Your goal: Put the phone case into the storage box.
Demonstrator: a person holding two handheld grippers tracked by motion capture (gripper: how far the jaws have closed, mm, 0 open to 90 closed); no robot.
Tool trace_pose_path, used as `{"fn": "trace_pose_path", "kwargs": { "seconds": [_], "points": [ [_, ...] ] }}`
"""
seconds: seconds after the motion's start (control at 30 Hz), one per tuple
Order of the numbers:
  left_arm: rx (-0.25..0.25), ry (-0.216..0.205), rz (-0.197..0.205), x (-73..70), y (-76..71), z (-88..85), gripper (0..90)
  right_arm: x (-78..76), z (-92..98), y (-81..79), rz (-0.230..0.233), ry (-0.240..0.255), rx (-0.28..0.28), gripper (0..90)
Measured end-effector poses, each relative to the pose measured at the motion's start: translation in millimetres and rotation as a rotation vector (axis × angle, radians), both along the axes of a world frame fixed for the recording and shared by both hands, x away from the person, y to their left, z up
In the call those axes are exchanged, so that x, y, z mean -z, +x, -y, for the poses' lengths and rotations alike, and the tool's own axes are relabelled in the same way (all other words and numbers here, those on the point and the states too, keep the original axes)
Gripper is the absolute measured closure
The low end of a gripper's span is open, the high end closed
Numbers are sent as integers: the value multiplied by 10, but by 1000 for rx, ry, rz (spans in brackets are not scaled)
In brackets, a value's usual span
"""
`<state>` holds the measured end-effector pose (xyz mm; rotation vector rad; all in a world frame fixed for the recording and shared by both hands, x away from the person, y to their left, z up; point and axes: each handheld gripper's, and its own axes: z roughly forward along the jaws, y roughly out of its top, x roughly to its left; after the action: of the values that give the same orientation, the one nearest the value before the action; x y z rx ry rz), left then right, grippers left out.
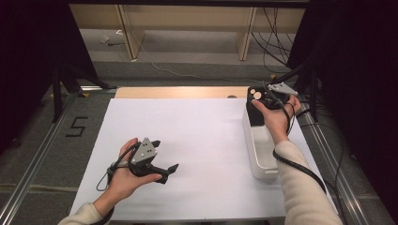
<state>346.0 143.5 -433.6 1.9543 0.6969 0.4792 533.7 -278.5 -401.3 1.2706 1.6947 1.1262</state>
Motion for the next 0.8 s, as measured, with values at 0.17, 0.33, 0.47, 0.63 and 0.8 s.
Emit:
{"fn": "trace_pose_path", "kwargs": {
  "seconds": [0.17,0.33,0.47,0.63,0.8],
  "points": [
    [-1,-2,2,-4,-2,0,0,-26,4,-62,2,14,-9,43],
    [-1,-1,1,-3,-2,1,0,-45,14,-128,8,12,-18,63],
    [-2,-1,1,-3,0,0,0,-44,30,-167,3,12,-25,96],
    [-5,-1,-1,-1,0,0,0,-26,39,-217,-2,12,-30,128],
    [-7,-3,-2,0,1,1,0,-25,38,-279,1,12,-37,141]
  ]
}}
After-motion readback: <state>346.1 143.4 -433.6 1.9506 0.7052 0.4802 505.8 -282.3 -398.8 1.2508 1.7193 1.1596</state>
